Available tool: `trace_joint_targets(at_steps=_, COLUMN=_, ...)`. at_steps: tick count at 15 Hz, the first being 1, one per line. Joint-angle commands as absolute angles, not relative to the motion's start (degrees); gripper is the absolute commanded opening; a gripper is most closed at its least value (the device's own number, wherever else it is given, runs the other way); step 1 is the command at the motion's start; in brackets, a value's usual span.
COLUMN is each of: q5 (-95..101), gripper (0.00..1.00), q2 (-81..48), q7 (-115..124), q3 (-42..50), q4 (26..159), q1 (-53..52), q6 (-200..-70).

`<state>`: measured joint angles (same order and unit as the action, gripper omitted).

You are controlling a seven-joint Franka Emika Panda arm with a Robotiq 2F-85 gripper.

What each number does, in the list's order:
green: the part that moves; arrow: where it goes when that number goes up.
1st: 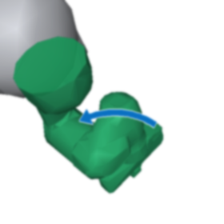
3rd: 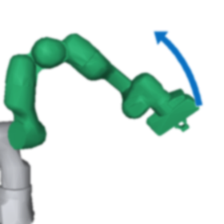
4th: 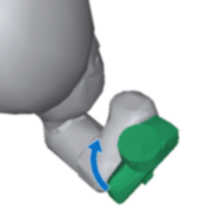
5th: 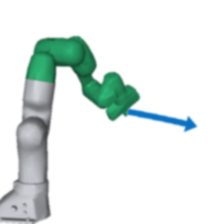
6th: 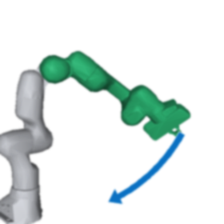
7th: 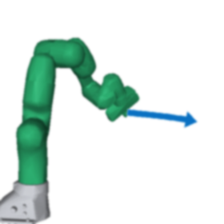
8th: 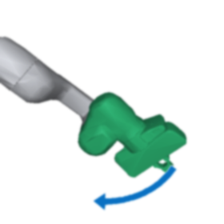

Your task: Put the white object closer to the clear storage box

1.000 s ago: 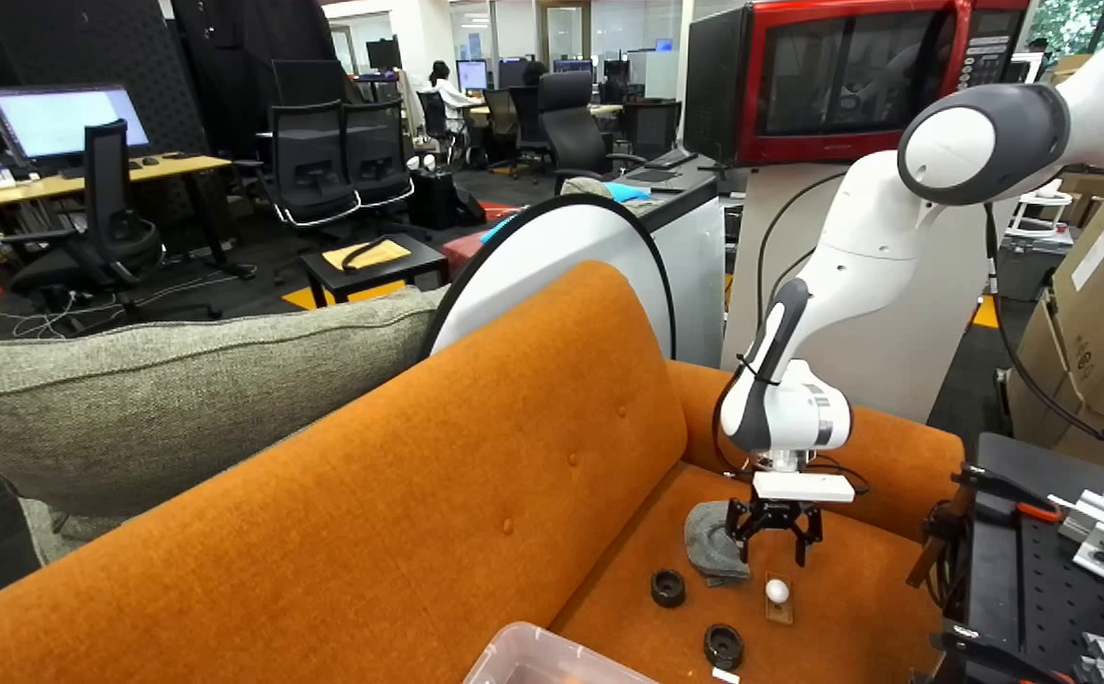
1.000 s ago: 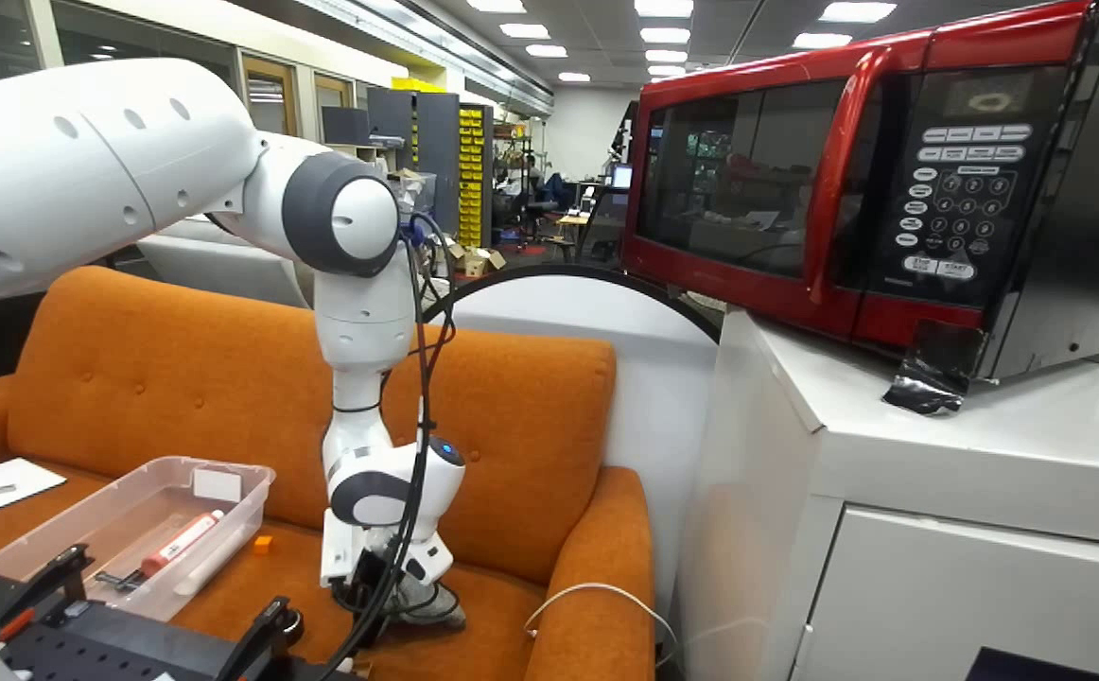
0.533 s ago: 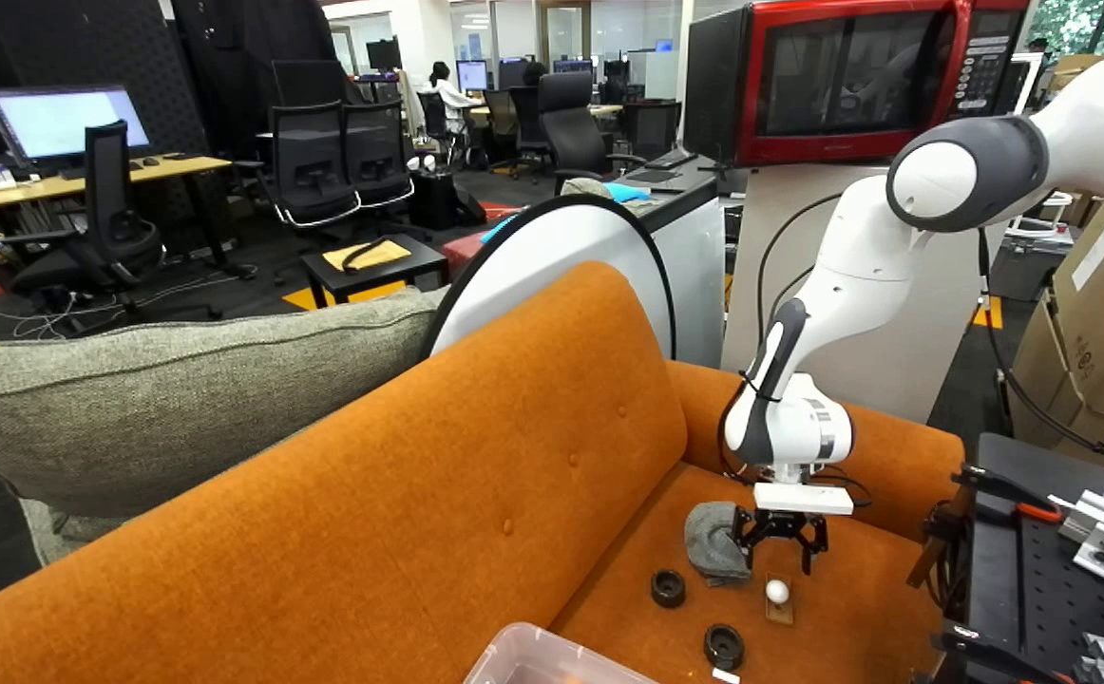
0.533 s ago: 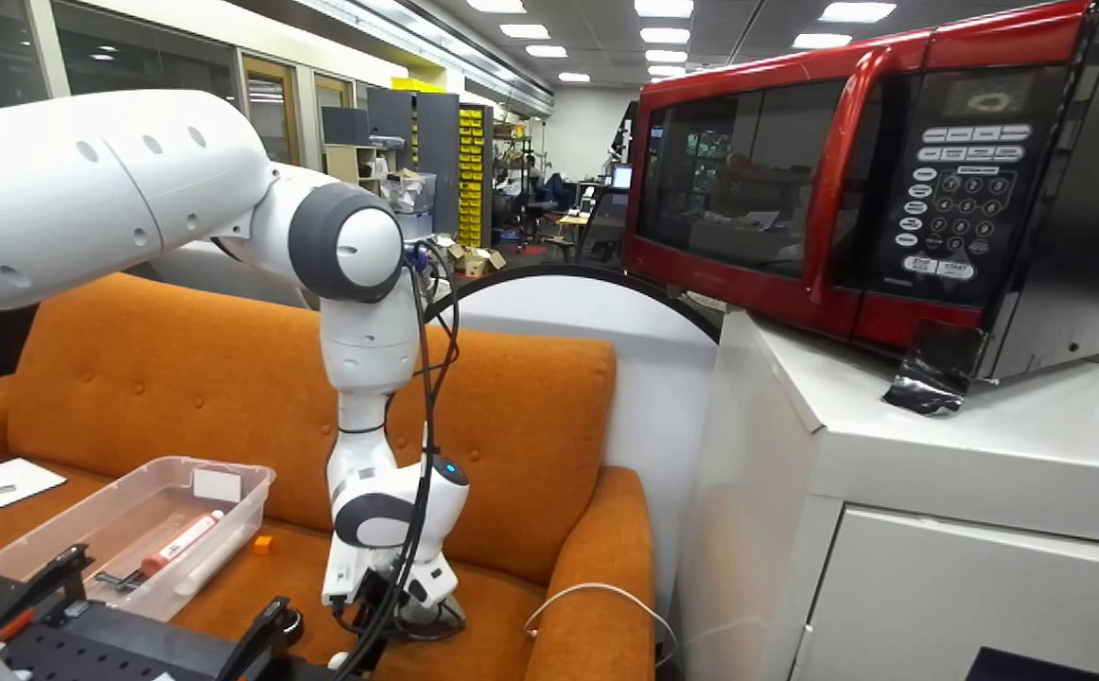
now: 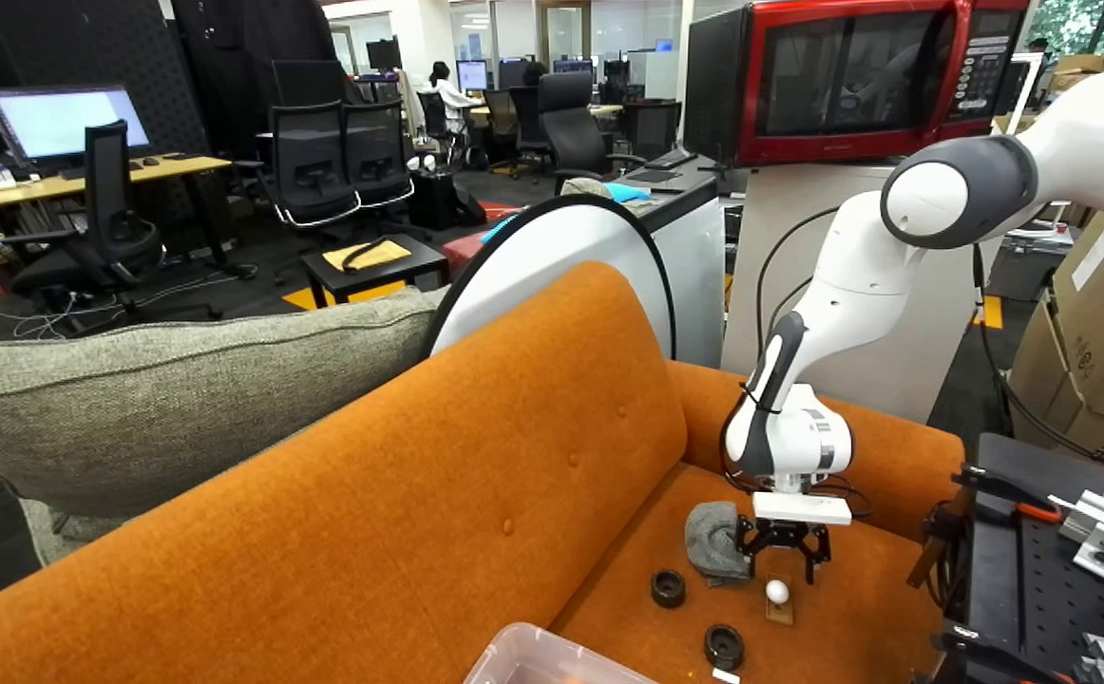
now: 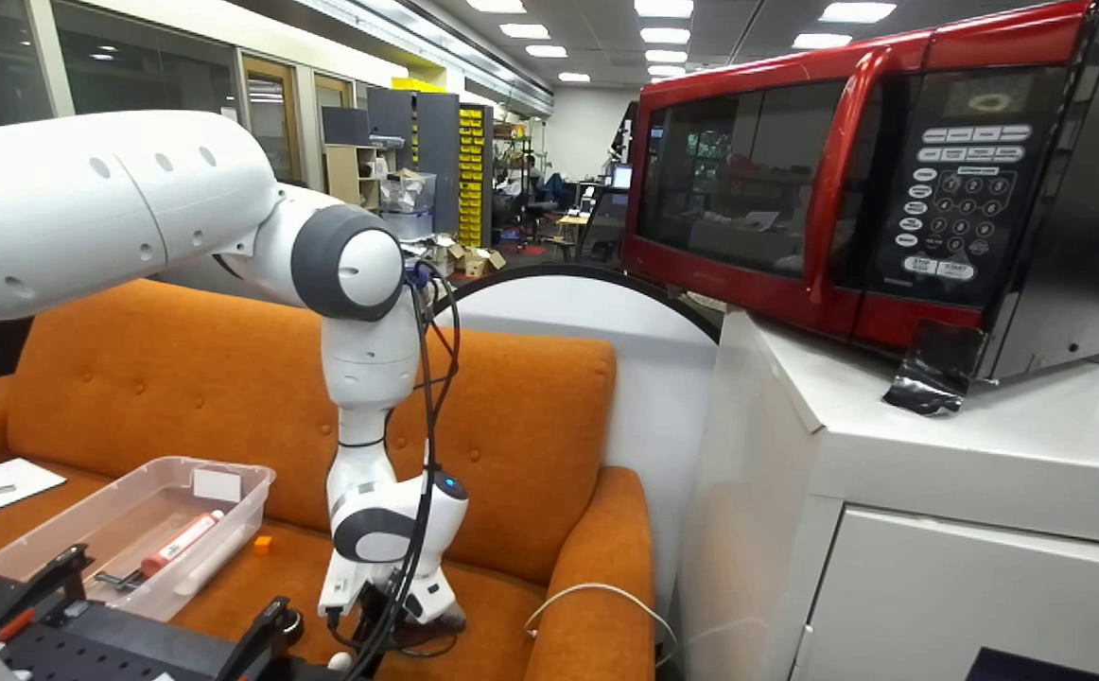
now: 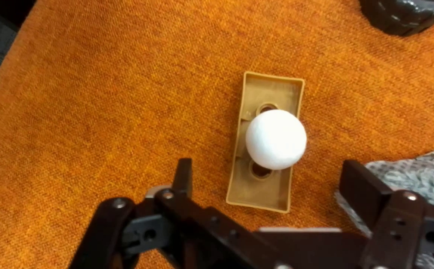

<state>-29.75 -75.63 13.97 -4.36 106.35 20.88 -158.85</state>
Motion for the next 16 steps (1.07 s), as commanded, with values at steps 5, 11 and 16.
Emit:
trace_joint_targets(at_steps=5, q5=-30.10, gripper=1.00, q2=-76.98, q7=14.71, q3=-4.15, q4=105.52, q1=21.02, q6=-157.95)
trace_joint_targets(at_steps=11, q5=-29.85, gripper=0.97, q2=-76.97, q7=14.20, q3=-4.41, q4=105.51, q1=21.12, q6=-157.66)
trace_joint_targets(at_steps=16, q5=-29.81, gripper=0.56, q2=-77.13, q7=13.48, q3=-5.09, q4=105.37, q1=21.54, q6=-157.72)
